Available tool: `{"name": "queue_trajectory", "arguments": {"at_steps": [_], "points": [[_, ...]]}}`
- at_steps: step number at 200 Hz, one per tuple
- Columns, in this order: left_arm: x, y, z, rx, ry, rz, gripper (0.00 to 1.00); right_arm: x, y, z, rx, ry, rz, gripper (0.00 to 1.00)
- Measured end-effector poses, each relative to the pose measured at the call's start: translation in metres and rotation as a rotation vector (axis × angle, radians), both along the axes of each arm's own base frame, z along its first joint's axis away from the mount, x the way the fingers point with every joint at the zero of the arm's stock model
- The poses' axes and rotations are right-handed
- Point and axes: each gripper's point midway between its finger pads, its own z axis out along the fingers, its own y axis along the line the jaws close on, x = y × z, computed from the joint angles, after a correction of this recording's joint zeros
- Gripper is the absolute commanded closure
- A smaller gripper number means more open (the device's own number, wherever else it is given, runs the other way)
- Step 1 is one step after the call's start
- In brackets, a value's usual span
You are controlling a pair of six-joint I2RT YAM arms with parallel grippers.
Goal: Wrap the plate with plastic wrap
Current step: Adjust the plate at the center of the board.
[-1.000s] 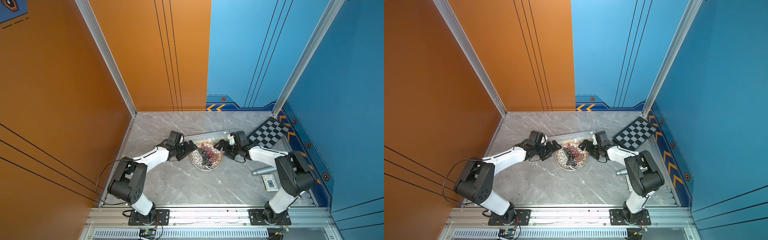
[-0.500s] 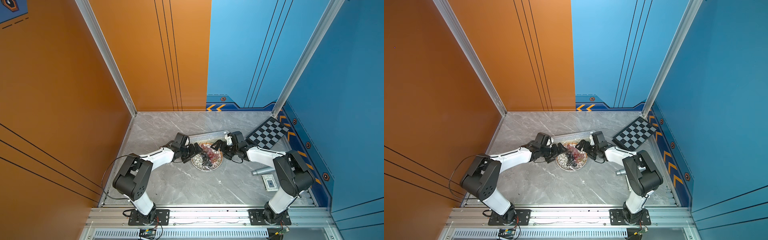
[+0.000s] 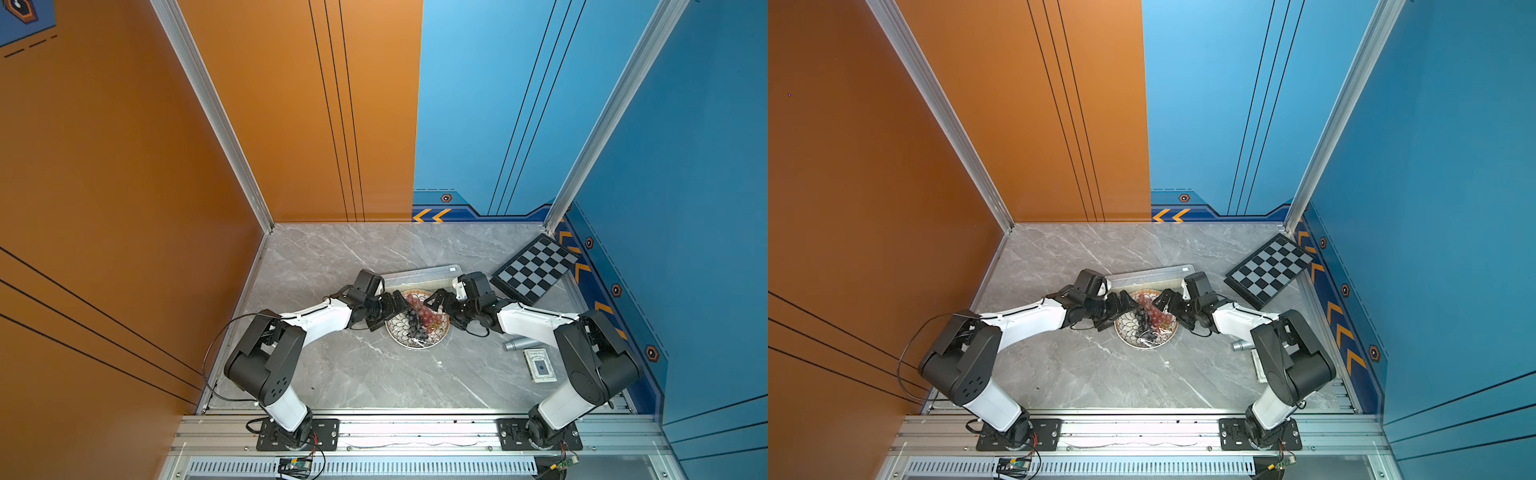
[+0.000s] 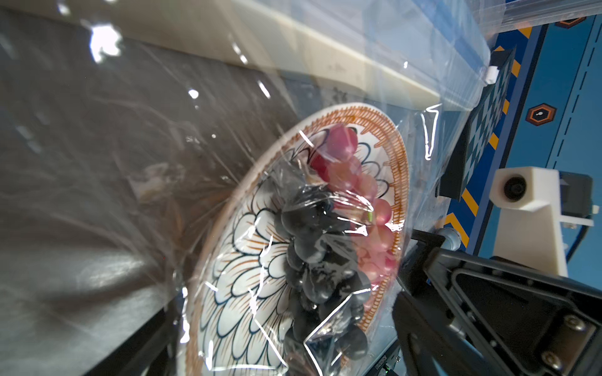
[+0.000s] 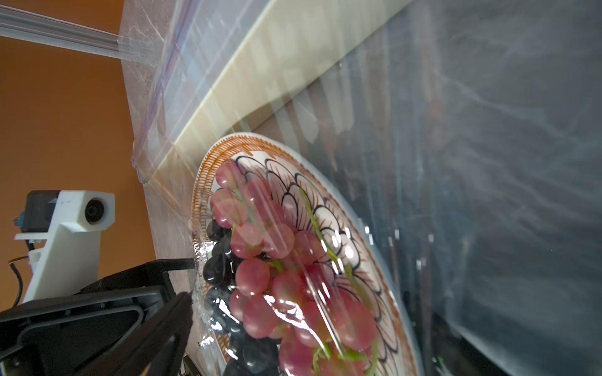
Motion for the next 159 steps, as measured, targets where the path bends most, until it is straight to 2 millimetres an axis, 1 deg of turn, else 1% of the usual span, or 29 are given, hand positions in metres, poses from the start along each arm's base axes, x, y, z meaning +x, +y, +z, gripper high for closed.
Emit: {"name": "queue_trajectory", "arguments": {"at_steps": [16, 35, 48, 62, 86, 99, 111, 127, 134, 143, 159], "points": [[-0.004, 0.003, 0.003, 0.014, -0.001, -0.011, 0.00, -0.001, -0.006, 0.006, -0.011, -0.011, -0.001, 0.00], [-0.009, 0.011, 0.014, 0.035, -0.015, -0.014, 0.00, 0.000, -0.018, 0.023, -0.030, -0.055, -0.005, 0.00], [-0.009, 0.019, 0.027, 0.036, -0.041, -0.007, 0.00, 0.001, -0.032, 0.037, -0.045, -0.103, -0.023, 0.00], [-0.008, 0.030, 0.042, 0.034, -0.069, 0.011, 0.00, 0.000, -0.055, 0.050, -0.062, -0.147, -0.057, 0.00], [-0.003, 0.061, 0.060, 0.047, -0.103, 0.064, 0.00, 0.001, -0.100, 0.065, -0.130, -0.201, -0.120, 0.00], [0.000, 0.081, 0.065, 0.062, -0.110, 0.103, 0.01, 0.000, -0.117, 0.072, -0.187, -0.222, -0.117, 0.01], [0.003, 0.101, 0.068, 0.078, -0.113, 0.141, 0.03, 0.002, -0.125, 0.081, -0.239, -0.247, -0.087, 0.03], [0.007, 0.125, 0.068, 0.095, -0.108, 0.188, 0.05, 0.009, -0.133, 0.102, -0.311, -0.315, -0.027, 0.05], [0.009, 0.136, 0.067, 0.103, -0.105, 0.209, 0.06, 0.015, -0.138, 0.114, -0.343, -0.354, -0.001, 0.08], [0.012, 0.147, 0.066, 0.110, -0.100, 0.230, 0.06, 0.024, -0.143, 0.129, -0.386, -0.411, 0.038, 0.13], [0.017, 0.160, 0.067, 0.120, -0.097, 0.251, 0.06, 0.041, -0.148, 0.150, -0.454, -0.500, 0.131, 0.17]]}}
